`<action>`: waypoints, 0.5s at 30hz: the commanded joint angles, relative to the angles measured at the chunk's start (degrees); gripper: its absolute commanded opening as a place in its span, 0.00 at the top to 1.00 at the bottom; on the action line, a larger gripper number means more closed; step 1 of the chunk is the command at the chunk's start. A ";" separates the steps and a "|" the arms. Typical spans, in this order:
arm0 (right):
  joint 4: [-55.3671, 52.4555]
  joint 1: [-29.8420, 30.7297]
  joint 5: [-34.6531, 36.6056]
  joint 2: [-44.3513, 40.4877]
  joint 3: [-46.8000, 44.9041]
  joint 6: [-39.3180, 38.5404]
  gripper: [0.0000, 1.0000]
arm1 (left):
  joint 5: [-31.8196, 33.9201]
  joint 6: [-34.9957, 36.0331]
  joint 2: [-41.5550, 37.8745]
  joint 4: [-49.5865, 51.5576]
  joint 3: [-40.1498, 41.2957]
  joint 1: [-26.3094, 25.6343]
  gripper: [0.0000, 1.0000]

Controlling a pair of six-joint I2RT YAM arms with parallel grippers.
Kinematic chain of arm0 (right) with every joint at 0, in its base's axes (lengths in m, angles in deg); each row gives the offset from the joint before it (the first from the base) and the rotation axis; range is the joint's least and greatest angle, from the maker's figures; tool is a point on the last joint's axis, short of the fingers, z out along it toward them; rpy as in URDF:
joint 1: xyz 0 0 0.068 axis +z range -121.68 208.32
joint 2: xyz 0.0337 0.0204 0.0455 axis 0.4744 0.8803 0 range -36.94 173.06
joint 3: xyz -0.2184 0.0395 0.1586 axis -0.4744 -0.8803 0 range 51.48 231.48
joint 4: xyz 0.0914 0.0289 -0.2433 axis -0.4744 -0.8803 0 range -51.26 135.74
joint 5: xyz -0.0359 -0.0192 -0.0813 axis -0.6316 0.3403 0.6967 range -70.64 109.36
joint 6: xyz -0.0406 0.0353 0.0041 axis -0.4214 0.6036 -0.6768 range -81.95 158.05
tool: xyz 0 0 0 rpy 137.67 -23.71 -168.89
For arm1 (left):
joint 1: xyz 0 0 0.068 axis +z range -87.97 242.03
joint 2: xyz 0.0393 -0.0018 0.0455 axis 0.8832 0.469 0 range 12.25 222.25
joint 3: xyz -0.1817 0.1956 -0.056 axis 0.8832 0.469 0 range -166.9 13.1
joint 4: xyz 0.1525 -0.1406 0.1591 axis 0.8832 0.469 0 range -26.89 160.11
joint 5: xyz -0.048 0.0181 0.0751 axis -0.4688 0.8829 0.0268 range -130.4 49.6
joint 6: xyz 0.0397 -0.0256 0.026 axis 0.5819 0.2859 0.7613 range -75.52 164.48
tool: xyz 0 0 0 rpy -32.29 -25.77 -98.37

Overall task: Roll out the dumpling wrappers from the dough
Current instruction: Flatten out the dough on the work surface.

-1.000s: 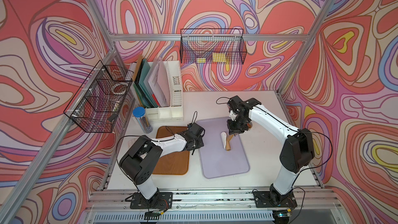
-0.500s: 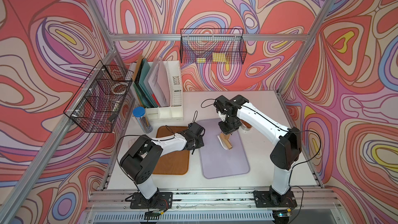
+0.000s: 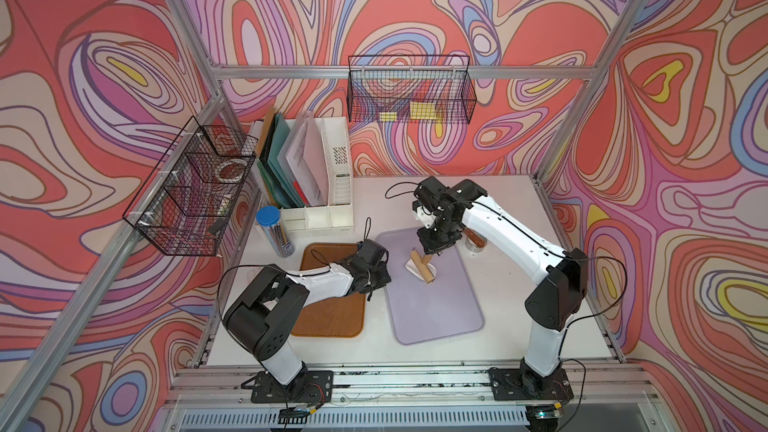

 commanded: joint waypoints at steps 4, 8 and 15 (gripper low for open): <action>8.95 -9.95 -16.56 -13.99 -12.43 11.78 1.00 | -0.94 -5.70 0.07 -3.30 2.07 0.22 1.00; 14.92 -10.47 -27.81 -17.52 -22.32 17.52 1.00 | -1.36 -6.39 0.64 -4.46 2.54 0.13 1.00; 25.73 -15.42 -29.32 -20.61 -31.88 26.95 1.00 | -1.68 -6.15 1.04 -4.53 2.44 0.00 1.00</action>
